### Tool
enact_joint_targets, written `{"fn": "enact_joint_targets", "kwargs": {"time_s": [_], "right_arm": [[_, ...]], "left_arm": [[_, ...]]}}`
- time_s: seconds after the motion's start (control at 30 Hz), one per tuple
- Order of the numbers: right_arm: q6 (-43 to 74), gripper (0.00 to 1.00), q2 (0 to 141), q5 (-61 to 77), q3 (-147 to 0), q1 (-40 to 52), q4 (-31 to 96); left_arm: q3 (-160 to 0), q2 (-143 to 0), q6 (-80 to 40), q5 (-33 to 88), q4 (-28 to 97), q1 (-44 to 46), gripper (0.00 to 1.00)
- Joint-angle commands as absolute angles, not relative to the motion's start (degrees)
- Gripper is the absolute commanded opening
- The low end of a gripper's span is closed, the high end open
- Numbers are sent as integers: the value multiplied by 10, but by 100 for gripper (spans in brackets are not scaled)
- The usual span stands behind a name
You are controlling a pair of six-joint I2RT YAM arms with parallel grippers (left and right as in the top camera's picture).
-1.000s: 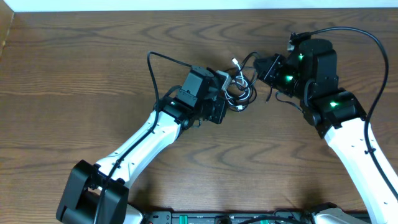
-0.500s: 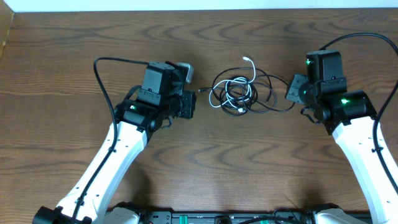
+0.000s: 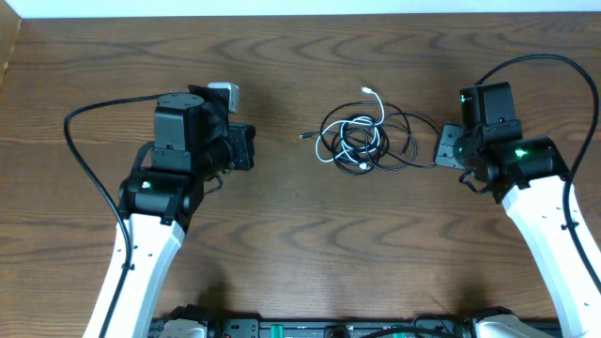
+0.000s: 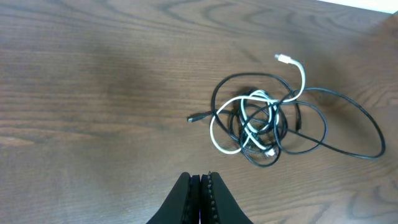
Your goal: Untangle cables
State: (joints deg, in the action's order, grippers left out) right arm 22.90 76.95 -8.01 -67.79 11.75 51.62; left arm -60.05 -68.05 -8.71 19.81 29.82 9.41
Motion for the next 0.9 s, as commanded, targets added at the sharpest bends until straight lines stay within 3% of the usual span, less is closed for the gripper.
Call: {"fn": "enact_joint_targets", "kwargs": {"time_s": [0.0, 0.07, 0.1, 0.13, 0.17, 0.23, 0.4, 0.43, 0.53, 0.6, 0.7, 0.87], "right_arm": [[204, 60, 799, -16, -683, 116, 517], [200, 66, 829, -6, -682, 116, 514], [183, 70, 854, 21, -682, 116, 498], [166, 73, 874, 51, -682, 117, 480], [164, 73, 893, 71, -682, 119, 462], [164, 73, 928, 86, -682, 121, 417], [164, 74, 1023, 85, -682, 121, 308], [164, 69, 1044, 85, -682, 121, 293], [164, 27, 1065, 103, -682, 122, 287], [155, 8, 1051, 159, -689, 123, 285], [130, 1, 996, 305, -707, 119, 293], [116, 1, 854, 315, -709, 123, 320]], "left_arm": [[-609, -682, -84, 142, 331, 92, 7], [-608, -690, -84, 132, 356, 92, 7], [-608, -698, -84, 135, 367, 92, 17], [-606, -706, -84, 142, 375, 93, 36], [-604, -715, -84, 153, 376, 94, 42], [-603, -741, -84, 187, 375, 102, 46], [-603, -812, -84, 188, 375, 147, 47], [-603, -823, -84, 188, 374, 154, 47], [-603, -835, -84, 188, 372, 165, 46], [-603, -836, -84, 188, 370, 166, 47], [-603, -836, -84, 188, 368, 166, 48], [-603, -849, -86, 190, 325, 169, 50]]}}
